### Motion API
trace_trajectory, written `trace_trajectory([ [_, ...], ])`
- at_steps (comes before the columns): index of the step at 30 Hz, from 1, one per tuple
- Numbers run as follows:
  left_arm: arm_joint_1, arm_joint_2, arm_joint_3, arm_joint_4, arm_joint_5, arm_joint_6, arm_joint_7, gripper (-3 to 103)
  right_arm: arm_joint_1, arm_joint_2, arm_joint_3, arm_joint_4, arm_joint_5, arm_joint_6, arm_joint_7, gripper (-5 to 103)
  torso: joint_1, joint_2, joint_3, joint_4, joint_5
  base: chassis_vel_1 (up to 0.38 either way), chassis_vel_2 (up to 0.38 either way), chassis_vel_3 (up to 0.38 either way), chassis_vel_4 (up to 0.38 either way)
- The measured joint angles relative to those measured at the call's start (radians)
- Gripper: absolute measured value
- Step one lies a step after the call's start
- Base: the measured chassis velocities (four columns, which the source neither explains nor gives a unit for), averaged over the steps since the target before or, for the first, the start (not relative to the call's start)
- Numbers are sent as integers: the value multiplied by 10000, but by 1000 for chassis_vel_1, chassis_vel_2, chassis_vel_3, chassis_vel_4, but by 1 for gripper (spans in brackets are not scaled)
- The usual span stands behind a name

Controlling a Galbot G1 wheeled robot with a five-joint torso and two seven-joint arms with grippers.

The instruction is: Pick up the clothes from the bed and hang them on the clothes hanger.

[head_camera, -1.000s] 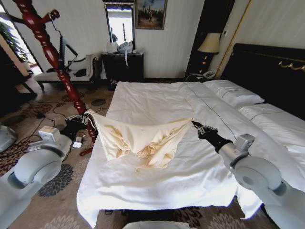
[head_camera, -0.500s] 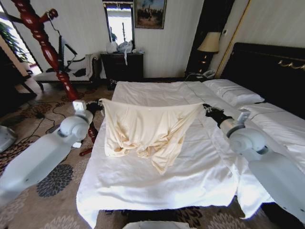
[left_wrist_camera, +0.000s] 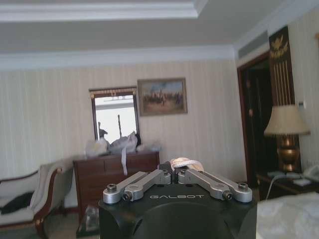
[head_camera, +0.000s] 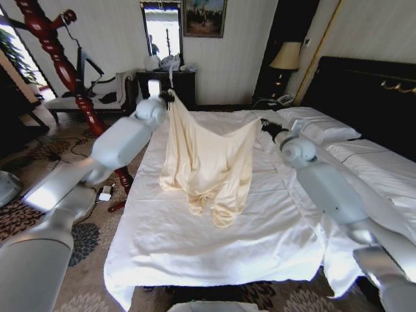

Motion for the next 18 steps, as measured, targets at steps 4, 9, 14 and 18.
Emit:
trace_trajectory([
  [4,-939,-640,-45,948,-66,-32,97,2,1329,221,-425,-761,303,14,6,0,0,1,0,-7,1,0,0,0,0],
  [9,-1805,-784,-73,1319,-355,77,35,2,2689,287,-795,-1317,886,40,8,0,-1,3,-2,-6,-3,0,0,0,0],
  [14,-1535,338,110,-475,-626,504,-470,2,2698,25,-780,-824,1328,-6,104,0,-1,3,-3,-5,-4,0,0,0,0],
  [18,-754,2208,95,-3789,-1064,1416,-1419,2,1220,-1052,187,1086,2222,-402,392,0,0,1,1,11,-12,0,0,0,0],
])
